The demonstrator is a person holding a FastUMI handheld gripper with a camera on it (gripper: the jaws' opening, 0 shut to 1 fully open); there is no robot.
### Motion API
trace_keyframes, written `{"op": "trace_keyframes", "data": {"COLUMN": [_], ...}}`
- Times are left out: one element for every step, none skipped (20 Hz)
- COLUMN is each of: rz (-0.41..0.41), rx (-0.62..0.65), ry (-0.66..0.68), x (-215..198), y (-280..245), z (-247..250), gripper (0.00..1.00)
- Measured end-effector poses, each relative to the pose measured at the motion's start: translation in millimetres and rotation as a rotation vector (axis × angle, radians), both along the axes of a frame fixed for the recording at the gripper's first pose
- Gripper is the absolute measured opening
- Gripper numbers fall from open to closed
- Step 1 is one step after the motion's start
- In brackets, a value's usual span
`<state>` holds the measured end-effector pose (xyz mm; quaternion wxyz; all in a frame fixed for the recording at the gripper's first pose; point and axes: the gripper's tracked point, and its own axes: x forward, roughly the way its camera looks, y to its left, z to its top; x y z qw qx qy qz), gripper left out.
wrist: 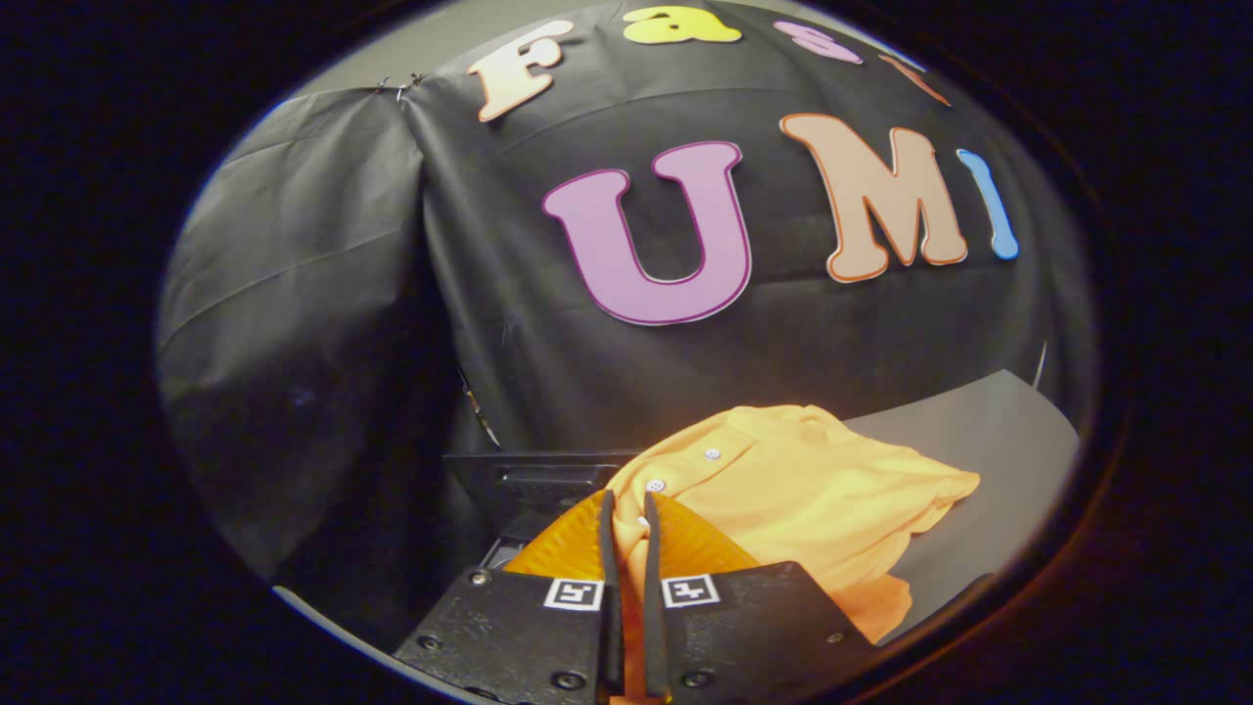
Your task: Put the clothes into the washing machine and then close the washing machine lid.
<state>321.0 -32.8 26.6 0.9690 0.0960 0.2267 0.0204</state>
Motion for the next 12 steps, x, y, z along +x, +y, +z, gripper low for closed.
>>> {"op": "trace_keyframes", "data": {"rz": [0.003, 0.008, 0.009, 0.008, 0.003, -0.008, -0.023, -0.034, -0.039, -0.035, -0.030, -0.030], "rx": [0.007, 0.006, 0.000, -0.005, 0.003, 0.023, 0.046, 0.064, 0.072, 0.072, 0.067, 0.058], "ry": [0.008, 0.013, 0.015, 0.016, 0.014, 0.016, 0.016, 0.020, 0.025, 0.033, 0.043, 0.046], "x": [5, 9, 13, 16, 20, 25, 29, 33, 36, 38, 38, 40], "y": [9, 17, 25, 30, 35, 37, 40, 42, 47, 51, 55, 57], "z": [-4, -7, -11, -14, -19, -23, -26, -30, -35, -40, -45, -50], "gripper": [0.08, 0.08, 0.08, 0.08, 0.08, 0.08, 0.08, 0.08, 0.08, 0.08, 0.08, 0.08]}}
